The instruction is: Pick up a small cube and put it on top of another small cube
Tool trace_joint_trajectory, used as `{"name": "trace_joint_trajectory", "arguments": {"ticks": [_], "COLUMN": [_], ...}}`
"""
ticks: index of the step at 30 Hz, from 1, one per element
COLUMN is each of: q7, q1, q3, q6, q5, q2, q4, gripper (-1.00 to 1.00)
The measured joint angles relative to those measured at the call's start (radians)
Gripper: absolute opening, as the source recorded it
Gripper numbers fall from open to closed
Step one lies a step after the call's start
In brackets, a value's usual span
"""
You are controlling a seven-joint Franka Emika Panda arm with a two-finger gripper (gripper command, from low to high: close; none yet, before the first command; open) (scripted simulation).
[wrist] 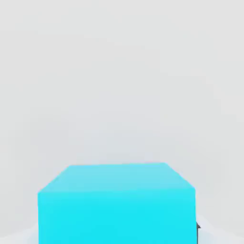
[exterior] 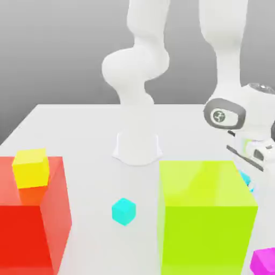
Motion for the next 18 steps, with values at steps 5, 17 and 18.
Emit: {"name": "trace_joint_trajectory", "arguments": {"ticks": [5,17,18], "q7": [-0.062,-0.067,-0.067], "q1": [-0.043,-0.199,-0.211], "q3": [0.003,-0.142,-0.154], "q6": [-0.13,-0.379,-0.399], "q5": [0.09,0.121,0.122], "q2": [-0.084,0.097,0.111], "q4": [0.046,0.474,0.51], "gripper": [-1.0,-1.0,-1.0]}}
